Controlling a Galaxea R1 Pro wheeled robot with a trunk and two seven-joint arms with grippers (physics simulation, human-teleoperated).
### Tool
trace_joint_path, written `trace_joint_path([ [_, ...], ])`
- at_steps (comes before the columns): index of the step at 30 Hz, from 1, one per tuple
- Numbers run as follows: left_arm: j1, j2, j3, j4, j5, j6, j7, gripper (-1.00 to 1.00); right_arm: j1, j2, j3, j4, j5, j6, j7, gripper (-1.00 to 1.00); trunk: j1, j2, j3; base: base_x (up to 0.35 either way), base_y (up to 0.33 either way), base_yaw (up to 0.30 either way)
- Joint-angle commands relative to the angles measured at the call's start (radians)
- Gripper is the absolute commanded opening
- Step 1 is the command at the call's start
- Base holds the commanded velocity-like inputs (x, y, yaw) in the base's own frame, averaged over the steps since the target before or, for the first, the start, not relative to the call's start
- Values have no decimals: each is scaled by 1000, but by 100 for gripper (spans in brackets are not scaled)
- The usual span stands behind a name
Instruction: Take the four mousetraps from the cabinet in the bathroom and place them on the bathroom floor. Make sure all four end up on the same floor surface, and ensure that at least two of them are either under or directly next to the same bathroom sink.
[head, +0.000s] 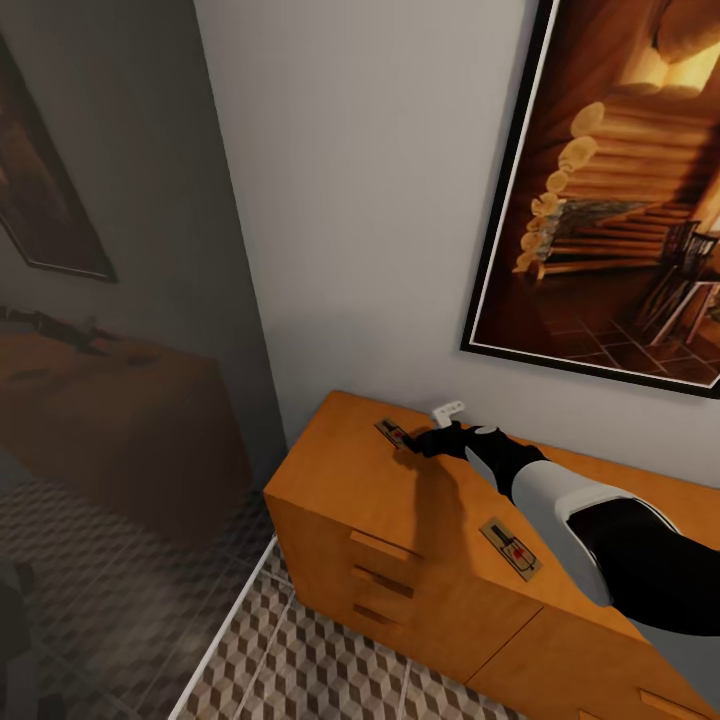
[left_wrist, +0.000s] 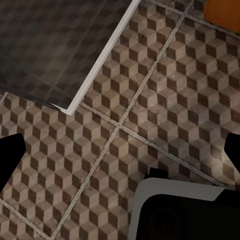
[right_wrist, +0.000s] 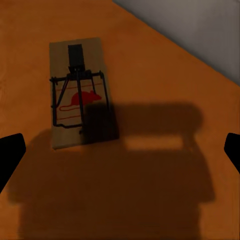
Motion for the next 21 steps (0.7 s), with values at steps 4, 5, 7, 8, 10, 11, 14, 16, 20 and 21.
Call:
trace_joint_path([
  [4,-1,-1,-9,3,2,-4,5,100,-1,9,4,-1,-5,6,2,100,1,-2,-2,0,0,0],
  [5,-1,-1,-9,3,2,-4,5,100,-1,10,4,-1,-5,6,2,100,1,-2,-2,0,0,0],
  [7,-1,-2,-9,3,2,-4,5,100,-1,13,4,-1,-5,6,2,100,1,-2,-2,0,0,0],
  [8,-1,-2,-9,3,2,-4,5,100,-1,15,4,-2,-4,6,2,100,1,-2,-2,0,0,0],
  [10,-1,-2,-9,3,2,-4,5,100,-1,16,4,-2,-4,6,2,100,1,-2,-2,0,0,0],
  [11,-1,-2,-9,3,2,-4,5,100,-1,16,4,-2,-3,6,2,100,1,-2,-2,0,0,0],
  [14,-1,-2,-9,3,2,-4,5,100,-1,18,4,-3,-1,6,2,100,1,-2,-2,0,0,0],
  [16,-1,-2,-9,3,2,-4,5,100,-1,18,4,-3,0,6,2,100,1,-2,-2,0,0,0],
  [20,-1,-2,-9,3,2,-4,5,100,-1,18,5,-3,0,6,2,100,1,-2,-2,0,0,0],
  [21,-1,-2,-9,3,2,-4,5,100,-1,18,5,-3,0,6,2,100,1,-2,-2,0,0,0],
])
